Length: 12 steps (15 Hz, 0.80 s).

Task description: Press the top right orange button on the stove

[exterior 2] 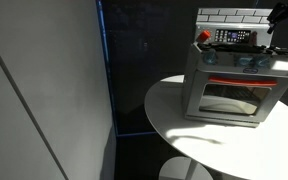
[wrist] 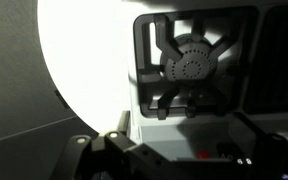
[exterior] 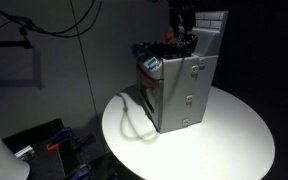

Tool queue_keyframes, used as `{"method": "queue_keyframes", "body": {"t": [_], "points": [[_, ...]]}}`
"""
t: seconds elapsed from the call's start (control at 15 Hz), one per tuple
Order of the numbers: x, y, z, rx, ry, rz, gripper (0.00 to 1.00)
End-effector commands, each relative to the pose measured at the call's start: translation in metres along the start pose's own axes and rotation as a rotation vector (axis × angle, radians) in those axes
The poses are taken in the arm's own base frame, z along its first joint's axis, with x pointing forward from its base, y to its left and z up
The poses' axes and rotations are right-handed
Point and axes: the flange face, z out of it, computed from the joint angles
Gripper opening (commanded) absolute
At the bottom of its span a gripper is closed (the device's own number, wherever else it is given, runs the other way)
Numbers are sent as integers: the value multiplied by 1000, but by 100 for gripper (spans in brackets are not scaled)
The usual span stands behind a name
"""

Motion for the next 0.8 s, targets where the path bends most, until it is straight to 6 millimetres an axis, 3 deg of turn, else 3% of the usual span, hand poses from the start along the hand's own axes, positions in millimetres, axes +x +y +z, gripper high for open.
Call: {"method": "queue_keyframes", "body": {"t": [0.0,0.73], "points": [[-24,7,-20,42,-61,-82,100],[-72,23,-79,51,-73,-198,100]]}}
